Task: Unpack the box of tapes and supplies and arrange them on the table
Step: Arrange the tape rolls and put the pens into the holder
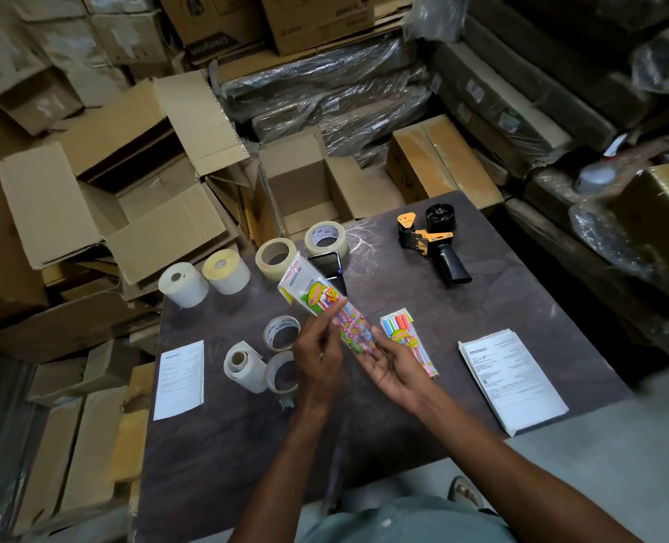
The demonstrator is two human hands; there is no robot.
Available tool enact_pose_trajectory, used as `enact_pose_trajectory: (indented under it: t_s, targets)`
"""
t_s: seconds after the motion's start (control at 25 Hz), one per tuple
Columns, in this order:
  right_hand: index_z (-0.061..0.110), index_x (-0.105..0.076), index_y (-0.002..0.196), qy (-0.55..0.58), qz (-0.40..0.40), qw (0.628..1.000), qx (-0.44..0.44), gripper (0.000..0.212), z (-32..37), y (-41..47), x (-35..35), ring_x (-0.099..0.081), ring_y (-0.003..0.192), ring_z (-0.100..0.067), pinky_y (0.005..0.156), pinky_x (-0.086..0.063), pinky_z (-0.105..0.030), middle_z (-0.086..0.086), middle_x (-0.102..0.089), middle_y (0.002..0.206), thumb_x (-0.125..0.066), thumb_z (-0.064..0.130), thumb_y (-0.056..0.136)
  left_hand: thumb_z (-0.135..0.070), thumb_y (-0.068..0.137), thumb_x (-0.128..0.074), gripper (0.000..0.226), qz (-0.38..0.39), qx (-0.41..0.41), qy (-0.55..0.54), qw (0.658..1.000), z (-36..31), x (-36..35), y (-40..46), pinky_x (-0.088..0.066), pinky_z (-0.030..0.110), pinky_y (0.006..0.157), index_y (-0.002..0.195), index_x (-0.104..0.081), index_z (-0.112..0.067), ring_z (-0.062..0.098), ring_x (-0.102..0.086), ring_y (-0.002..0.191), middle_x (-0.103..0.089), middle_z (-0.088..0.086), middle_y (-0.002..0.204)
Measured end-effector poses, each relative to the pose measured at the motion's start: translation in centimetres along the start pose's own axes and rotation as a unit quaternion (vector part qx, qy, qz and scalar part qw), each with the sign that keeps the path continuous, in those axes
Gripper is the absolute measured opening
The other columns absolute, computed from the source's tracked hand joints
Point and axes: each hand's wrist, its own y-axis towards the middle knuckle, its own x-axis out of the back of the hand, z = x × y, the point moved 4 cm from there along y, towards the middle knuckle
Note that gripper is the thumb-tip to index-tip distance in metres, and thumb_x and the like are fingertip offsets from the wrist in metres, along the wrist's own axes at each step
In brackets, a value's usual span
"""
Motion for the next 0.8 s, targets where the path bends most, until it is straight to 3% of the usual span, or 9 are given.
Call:
enact_pose_trajectory:
  t_s: [0.2,0.32,0.52,0.68,0.8]
  targets:
    - [-0.003,-0.064,0.113,0.016,0.029,0.999,-0.014,0.027,-0.3,-0.4,-0.2,-0.074,0.096,-0.031,0.08,-0.063,-0.042,-0.023,-0.072,0.113,-0.06,0.008,0.088,-0.004,0.1,-0.051,0.037,-0.003,0.036,-0.019,0.999,-0.4,-0.1,0.1,-0.052,0.032,0.1,0.124,-0.068,-0.026,0.005,-0.061,0.117,-0.066,-0.024,0.12]
    - [-0.003,-0.06,0.116,0.025,0.029,0.999,-0.028,0.025,-0.3,-0.7,0.2,-0.074,0.098,-0.032,0.078,-0.063,-0.043,-0.025,-0.07,0.117,-0.057,0.006,0.093,-0.006,0.1,-0.051,0.036,-0.009,0.065,-0.031,0.997,0.5,0.5,0.4,-0.053,0.042,0.1,0.128,-0.067,-0.021,0.008,-0.062,0.118,-0.065,-0.017,0.124]
    - [-0.004,-0.063,0.113,0.02,0.008,1.0,-0.02,0.021,0.1,-0.9,0.8,-0.076,0.087,-0.031,0.071,-0.064,-0.036,-0.024,-0.074,0.104,-0.052,0.003,0.097,-0.002,0.101,-0.05,0.036,0.03,0.084,-0.041,0.995,1.7,0.1,1.1,-0.053,0.048,0.1,0.128,-0.065,-0.019,0.017,-0.063,0.117,-0.066,0.002,0.128]
    - [-0.006,-0.063,0.117,-0.001,-0.002,1.0,-0.011,0.032,0.3,-0.6,1.3,-0.075,0.092,-0.034,0.067,-0.063,-0.03,-0.026,-0.072,0.11,-0.063,0.001,0.086,-0.002,0.1,-0.052,0.033,0.019,0.116,-0.066,0.991,2.6,-0.5,1.3,-0.054,0.048,0.098,0.126,-0.064,-0.017,0.016,-0.065,0.115,-0.066,0.002,0.124]
    - [-0.005,-0.064,0.118,-0.016,-0.026,1.0,0.004,0.027,0.6,-0.2,2.4,-0.075,0.094,-0.033,0.068,-0.062,-0.027,-0.025,-0.072,0.112,-0.06,-0.004,0.092,-0.006,0.1,-0.053,0.03,0.001,0.144,-0.085,0.986,4.2,-0.7,1.8,-0.054,0.052,0.097,0.127,-0.064,-0.013,0.019,-0.065,0.116,-0.065,0.004,0.127]
